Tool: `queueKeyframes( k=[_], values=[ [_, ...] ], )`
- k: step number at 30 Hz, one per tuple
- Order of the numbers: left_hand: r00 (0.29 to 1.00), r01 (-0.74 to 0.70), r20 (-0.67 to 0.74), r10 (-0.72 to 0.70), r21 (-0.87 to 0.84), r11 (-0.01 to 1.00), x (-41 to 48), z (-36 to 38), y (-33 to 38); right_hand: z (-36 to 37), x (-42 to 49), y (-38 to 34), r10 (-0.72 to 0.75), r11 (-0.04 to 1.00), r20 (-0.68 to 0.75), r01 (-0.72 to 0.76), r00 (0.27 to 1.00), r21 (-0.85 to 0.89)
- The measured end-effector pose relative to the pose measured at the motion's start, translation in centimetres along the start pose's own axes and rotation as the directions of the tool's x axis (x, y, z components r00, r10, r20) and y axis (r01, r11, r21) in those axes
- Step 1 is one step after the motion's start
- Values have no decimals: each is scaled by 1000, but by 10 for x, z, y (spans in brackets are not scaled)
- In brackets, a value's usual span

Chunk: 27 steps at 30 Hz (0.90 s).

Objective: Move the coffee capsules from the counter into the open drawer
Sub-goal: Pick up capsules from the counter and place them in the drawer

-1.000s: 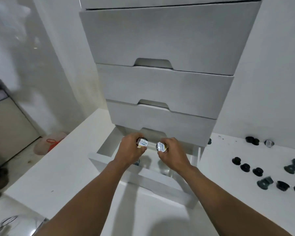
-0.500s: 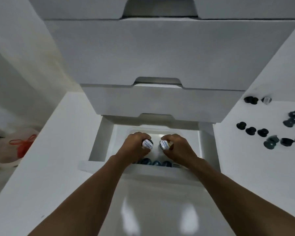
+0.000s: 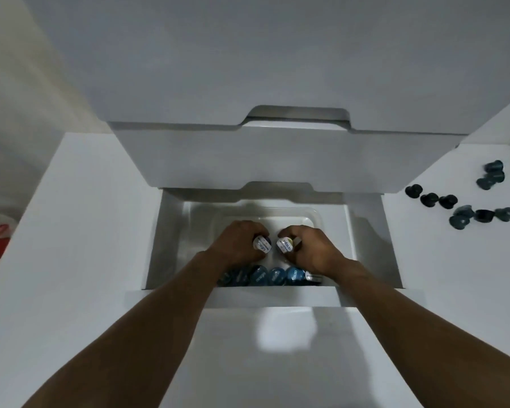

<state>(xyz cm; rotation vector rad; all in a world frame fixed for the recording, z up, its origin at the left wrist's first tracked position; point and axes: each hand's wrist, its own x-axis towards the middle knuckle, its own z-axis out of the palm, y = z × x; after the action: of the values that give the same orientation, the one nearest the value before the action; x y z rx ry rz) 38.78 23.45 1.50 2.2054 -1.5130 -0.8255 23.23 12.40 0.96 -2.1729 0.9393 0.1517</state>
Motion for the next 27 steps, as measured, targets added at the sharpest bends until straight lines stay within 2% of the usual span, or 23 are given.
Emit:
queueKeyframes(
  k=[6, 12, 22, 27],
  values=[
    [999, 20, 51, -18, -23, 1000, 2, 5, -3, 4, 6, 3, -27, 998, 51, 30, 998, -49],
    [993, 49, 105, -48, -14, 999, 4, 7, -5, 4, 9, 9, -27, 999, 66, 28, 997, -20],
    [989, 85, 122, -86, 13, 996, 9, 10, -7, 6, 11, 11, -37, 999, 63, 39, 997, -30],
    [986, 79, 142, -82, 30, 996, 9, 9, -6, 6, 10, 9, -30, 999, 118, 34, 993, -30]
  ],
)
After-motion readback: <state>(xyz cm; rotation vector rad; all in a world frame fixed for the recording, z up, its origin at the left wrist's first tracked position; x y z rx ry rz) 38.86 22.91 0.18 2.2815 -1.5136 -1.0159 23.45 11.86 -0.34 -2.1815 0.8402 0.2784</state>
